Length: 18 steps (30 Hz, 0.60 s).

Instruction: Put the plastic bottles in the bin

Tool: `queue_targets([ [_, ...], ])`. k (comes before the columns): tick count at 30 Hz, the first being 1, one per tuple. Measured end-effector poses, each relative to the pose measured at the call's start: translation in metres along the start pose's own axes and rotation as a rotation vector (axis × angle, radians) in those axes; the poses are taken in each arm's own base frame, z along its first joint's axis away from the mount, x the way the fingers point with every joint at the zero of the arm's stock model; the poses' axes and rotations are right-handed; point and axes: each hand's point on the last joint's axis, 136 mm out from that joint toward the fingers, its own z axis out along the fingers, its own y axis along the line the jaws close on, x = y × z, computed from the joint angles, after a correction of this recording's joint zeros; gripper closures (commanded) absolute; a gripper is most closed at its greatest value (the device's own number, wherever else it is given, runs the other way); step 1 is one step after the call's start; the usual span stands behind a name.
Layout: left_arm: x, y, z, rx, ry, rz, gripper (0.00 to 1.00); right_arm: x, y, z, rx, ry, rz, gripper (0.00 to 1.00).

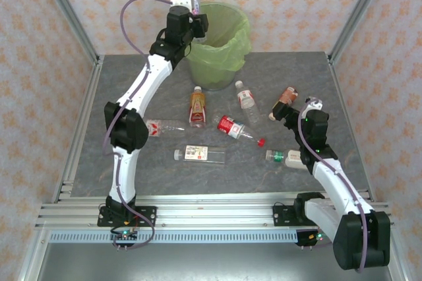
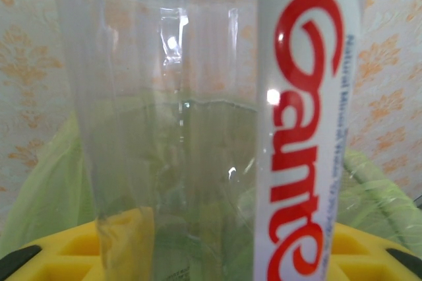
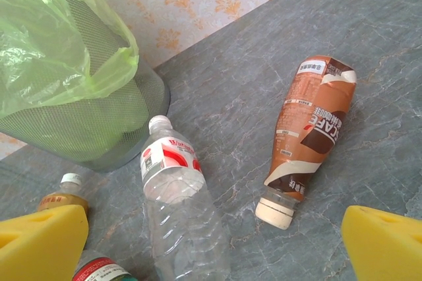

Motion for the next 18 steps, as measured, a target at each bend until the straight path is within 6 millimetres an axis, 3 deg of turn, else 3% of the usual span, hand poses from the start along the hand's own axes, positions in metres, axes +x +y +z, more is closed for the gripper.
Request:
queue_targets([
  [13,0.032,0.009,0.011,-0.045,0.138,0.014,0.40,0.014,-0.008,-0.001,0.033,0.057,-0.005,0.01],
  [18,0.034,0.009,0.013,-0.050,0.152,0.011,0.34,0.017,-0.009,-0.002,0.038,0.066,-0.004,0.01],
])
